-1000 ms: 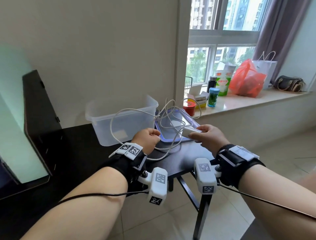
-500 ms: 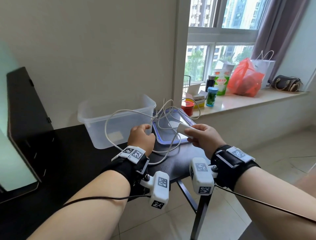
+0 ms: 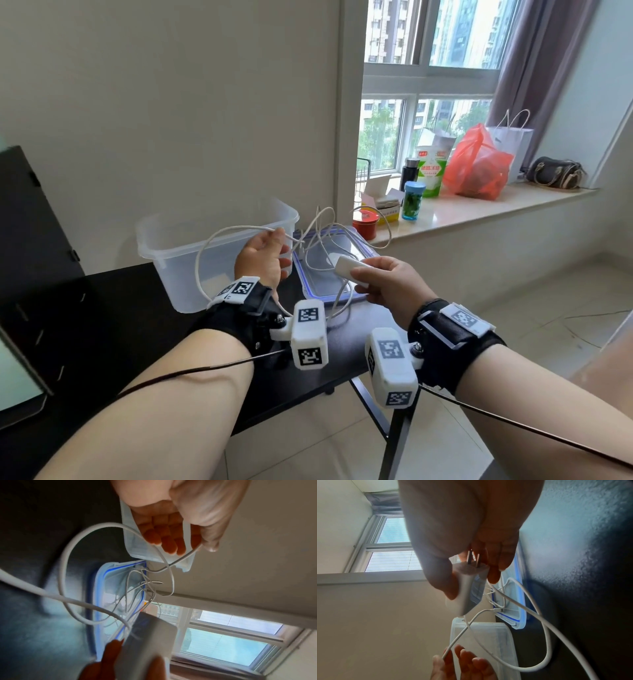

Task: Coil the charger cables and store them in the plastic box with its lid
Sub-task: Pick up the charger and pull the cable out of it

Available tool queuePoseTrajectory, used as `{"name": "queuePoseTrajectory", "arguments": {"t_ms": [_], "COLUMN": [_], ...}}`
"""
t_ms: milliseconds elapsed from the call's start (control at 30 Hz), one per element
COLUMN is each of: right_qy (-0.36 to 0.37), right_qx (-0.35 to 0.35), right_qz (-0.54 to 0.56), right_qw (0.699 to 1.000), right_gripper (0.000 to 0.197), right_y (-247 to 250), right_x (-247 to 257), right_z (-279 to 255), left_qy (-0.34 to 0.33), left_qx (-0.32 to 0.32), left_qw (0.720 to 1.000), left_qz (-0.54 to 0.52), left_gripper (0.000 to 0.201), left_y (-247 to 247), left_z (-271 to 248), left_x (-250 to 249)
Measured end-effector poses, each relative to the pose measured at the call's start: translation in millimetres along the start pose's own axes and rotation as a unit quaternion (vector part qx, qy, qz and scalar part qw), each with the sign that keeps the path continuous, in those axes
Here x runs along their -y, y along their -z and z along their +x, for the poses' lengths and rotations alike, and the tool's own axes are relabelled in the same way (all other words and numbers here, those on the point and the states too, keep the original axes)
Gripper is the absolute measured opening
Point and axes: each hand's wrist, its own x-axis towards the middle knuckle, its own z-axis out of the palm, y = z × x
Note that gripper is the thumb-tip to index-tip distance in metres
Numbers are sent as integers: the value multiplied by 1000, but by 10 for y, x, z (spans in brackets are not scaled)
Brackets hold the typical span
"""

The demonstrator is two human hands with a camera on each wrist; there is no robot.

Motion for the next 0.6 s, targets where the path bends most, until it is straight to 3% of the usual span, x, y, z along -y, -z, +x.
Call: {"name": "queuePoseTrajectory", "arguments": {"t_ms": [67, 233, 333, 467, 600], "right_qy": [-1, -14, -52, -71, -48], "right_qx": [4, 25, 50, 118, 179], "right_qz": [13, 108, 214, 290, 324], "right_qw": [1000, 994, 974, 947, 928], "right_gripper": [14, 8, 23, 48, 41], "right_y": [-2, -96, -196, -369, -538], "right_x": [16, 69, 135, 259, 427], "right_z": [-9, -49, -71, -98, -158], "left_qy": [3, -78, -111, -124, -102], "left_qx": [-20, -47, -47, 10, 84], "left_qw": [999, 993, 987, 981, 975], "left_qz": [-32, -74, -109, -146, -180], "left_gripper": [19, 15, 12, 16, 17], "left_y": [-7, 58, 156, 306, 393], "left_z": [33, 8, -90, -267, -445], "left_x": [-17, -159, -303, -463, -565]}}
